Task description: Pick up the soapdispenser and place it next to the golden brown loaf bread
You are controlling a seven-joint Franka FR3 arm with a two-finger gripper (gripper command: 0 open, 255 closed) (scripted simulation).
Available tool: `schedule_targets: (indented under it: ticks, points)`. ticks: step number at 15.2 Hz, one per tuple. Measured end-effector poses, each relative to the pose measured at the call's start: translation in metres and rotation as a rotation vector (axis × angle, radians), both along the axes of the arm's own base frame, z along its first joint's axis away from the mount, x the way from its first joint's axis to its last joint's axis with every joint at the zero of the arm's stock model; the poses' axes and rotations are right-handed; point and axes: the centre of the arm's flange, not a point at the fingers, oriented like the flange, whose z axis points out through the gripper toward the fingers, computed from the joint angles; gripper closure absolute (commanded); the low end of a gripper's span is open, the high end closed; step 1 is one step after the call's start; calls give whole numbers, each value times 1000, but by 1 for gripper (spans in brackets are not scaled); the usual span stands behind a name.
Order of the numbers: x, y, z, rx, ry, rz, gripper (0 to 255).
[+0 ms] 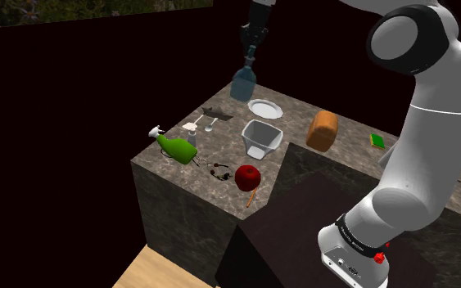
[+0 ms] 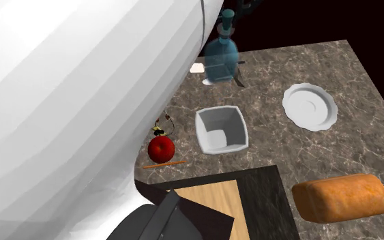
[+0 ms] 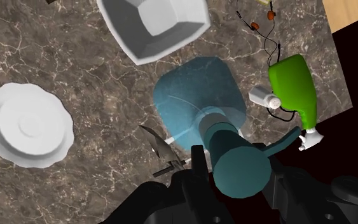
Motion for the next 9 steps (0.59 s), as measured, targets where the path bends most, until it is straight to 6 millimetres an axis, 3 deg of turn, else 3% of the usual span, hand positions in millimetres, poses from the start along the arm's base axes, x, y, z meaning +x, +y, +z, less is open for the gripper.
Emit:
schedule_targets:
  ticks: [5,9]
  points:
    - [1,-1,26,0,0,0,255]
    - [-13,-38,32,0,1,-1,255]
